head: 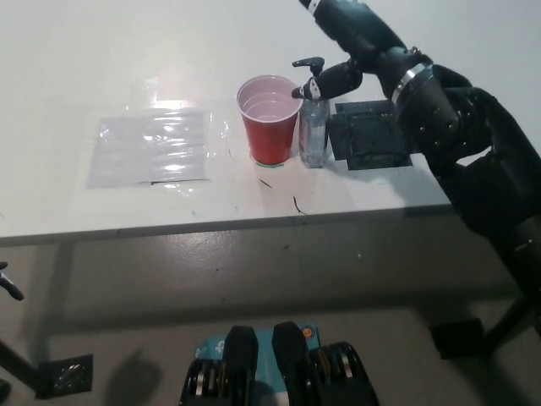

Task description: The robot uses its right hand to press the hand soap kept in the middle of the table to get liquid hand soap out

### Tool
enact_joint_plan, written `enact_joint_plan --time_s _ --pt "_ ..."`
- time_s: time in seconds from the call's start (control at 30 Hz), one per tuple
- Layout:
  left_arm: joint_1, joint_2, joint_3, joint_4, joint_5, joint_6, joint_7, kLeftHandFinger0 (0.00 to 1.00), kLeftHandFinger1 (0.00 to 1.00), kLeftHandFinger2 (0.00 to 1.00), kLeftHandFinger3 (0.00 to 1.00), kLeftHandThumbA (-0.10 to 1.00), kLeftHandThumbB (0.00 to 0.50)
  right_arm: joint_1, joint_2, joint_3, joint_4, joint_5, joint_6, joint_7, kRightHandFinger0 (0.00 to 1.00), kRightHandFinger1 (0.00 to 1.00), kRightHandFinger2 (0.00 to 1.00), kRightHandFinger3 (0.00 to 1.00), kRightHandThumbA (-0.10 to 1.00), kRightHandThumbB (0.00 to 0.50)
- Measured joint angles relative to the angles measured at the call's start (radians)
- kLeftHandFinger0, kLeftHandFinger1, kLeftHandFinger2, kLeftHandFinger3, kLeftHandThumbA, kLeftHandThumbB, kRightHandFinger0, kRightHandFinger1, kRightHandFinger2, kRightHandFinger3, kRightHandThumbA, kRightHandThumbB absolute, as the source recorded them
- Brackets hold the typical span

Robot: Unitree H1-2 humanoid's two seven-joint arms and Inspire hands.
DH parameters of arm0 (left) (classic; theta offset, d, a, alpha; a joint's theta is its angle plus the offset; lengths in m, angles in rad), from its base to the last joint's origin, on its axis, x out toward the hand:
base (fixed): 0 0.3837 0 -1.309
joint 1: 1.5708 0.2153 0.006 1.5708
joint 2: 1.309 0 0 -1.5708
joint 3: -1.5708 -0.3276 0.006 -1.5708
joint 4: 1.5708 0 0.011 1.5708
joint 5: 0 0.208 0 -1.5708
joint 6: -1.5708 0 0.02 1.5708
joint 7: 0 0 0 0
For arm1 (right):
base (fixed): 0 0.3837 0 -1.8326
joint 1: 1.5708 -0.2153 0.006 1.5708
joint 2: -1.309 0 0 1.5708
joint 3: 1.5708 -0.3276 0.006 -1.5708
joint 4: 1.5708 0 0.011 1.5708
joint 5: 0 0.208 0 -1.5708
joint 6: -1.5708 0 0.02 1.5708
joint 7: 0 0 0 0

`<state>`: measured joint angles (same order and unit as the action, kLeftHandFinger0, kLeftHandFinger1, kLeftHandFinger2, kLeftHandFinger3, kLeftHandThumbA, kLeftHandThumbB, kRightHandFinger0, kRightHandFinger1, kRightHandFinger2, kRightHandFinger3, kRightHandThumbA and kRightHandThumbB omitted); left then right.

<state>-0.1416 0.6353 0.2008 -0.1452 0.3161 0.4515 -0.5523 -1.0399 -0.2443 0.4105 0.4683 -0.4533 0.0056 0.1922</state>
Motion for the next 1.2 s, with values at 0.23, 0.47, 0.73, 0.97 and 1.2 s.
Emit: enact_joint_plan --time_s 0.23,0.47,0.73,0.97,1.2 --pt "-0.016 0.000 0.012 0.000 0.015 0.000 -0.029 1.00 1.00 1.00 0.79 1.00 0.161 0.020 0.008 0.025 0.035 -0.030 -0.030 0.000 1.00 1.00 1.00 1.00 1.00 0.398" --pt "-0.030 0.000 0.021 0.000 0.039 0.000 -0.050 1.00 1.00 1.00 0.85 1.00 0.153 0.045 0.008 0.048 0.093 -0.055 -0.075 -0.003 1.00 1.00 1.00 1.00 1.00 0.426" --pt "-0.049 -0.001 0.033 0.000 0.062 0.000 -0.075 1.00 1.00 1.00 0.82 1.00 0.148 0.074 0.005 0.053 0.096 -0.079 -0.097 -0.008 1.00 1.00 1.00 1.00 1.00 0.429" --pt "-0.064 -0.004 0.043 -0.001 0.089 0.000 -0.106 1.00 1.00 1.00 0.83 1.00 0.151 0.085 0.002 0.060 0.094 -0.103 -0.115 -0.014 1.00 1.00 1.00 1.00 1.00 0.417" --pt "-0.090 -0.004 0.044 -0.001 0.118 0.000 -0.131 1.00 1.00 1.00 0.82 1.00 0.167 0.085 0.000 0.086 0.099 -0.131 -0.132 -0.021 1.00 1.00 1.00 1.00 1.00 0.403"
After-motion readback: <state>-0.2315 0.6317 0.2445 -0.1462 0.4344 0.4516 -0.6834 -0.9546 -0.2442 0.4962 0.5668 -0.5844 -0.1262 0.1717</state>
